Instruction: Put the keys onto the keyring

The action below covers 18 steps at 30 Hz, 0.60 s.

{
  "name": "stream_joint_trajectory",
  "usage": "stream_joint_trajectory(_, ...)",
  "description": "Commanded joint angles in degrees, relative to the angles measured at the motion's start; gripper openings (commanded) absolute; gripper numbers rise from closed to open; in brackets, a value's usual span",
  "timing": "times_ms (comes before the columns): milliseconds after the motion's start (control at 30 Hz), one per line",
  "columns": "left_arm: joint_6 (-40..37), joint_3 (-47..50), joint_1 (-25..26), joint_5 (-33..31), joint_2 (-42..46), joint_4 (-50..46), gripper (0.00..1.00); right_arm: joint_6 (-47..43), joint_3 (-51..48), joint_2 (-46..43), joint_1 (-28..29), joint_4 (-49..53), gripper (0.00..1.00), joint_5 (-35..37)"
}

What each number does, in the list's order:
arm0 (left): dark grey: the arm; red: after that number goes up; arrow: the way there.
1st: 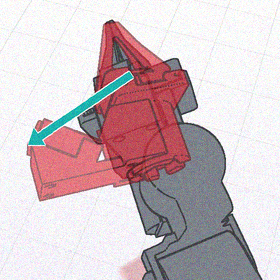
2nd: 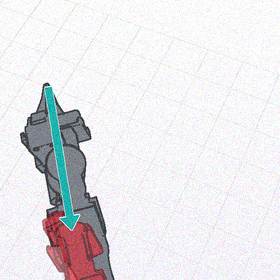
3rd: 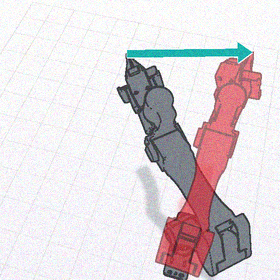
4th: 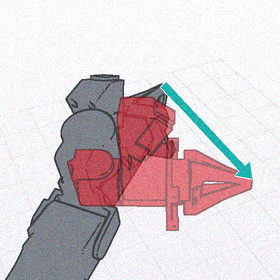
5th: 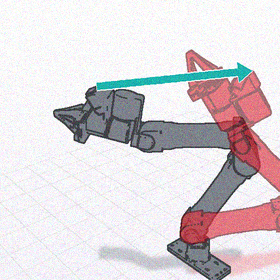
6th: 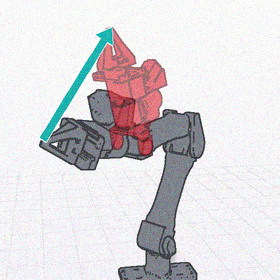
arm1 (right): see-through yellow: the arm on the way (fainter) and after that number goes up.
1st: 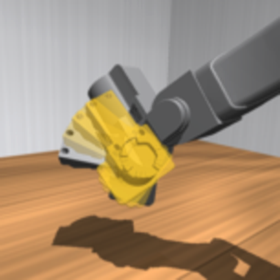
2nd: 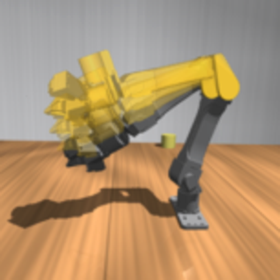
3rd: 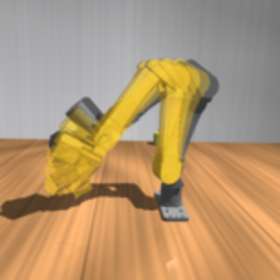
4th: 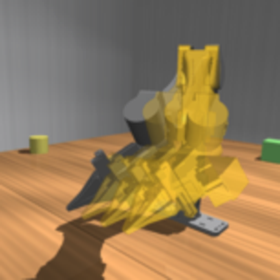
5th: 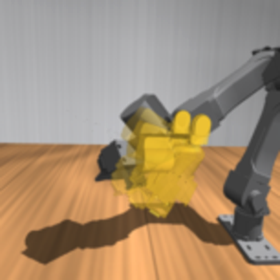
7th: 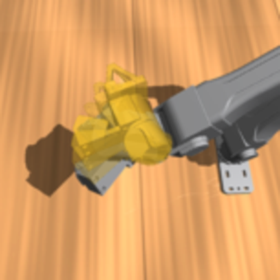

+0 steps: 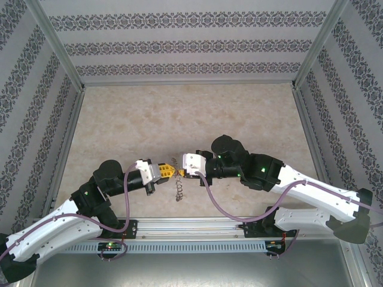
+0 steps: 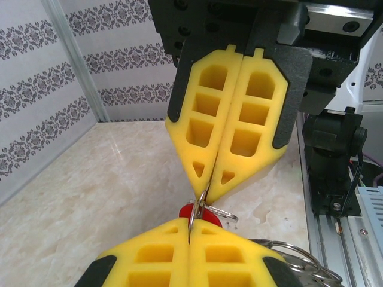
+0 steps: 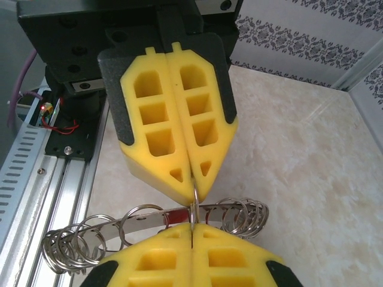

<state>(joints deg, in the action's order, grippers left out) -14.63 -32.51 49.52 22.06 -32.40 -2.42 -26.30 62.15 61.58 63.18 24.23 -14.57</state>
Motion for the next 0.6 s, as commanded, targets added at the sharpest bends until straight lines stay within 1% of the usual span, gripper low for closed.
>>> stream_joint_trajectory(0,-1.1,-1.56,0.93,-0.89,-0.73,-0.23,0.0,-1.86,0.62,-0.92,2.68,-5.81,0.0,-4.8)
stream_joint_trajectory(267,-1.0,-1.33,0.93,-0.88,-0.73,-0.1,0.0,-3.56,-0.18,-1.01,4.09,-6.47,0.0,-1.35)
stream_joint_trajectory(567,-1.02,-1.41,0.93,-0.73,-0.75,-0.08,0.0,-2.78,-0.02,-1.72,4.2,-7.73,0.0,-1.56)
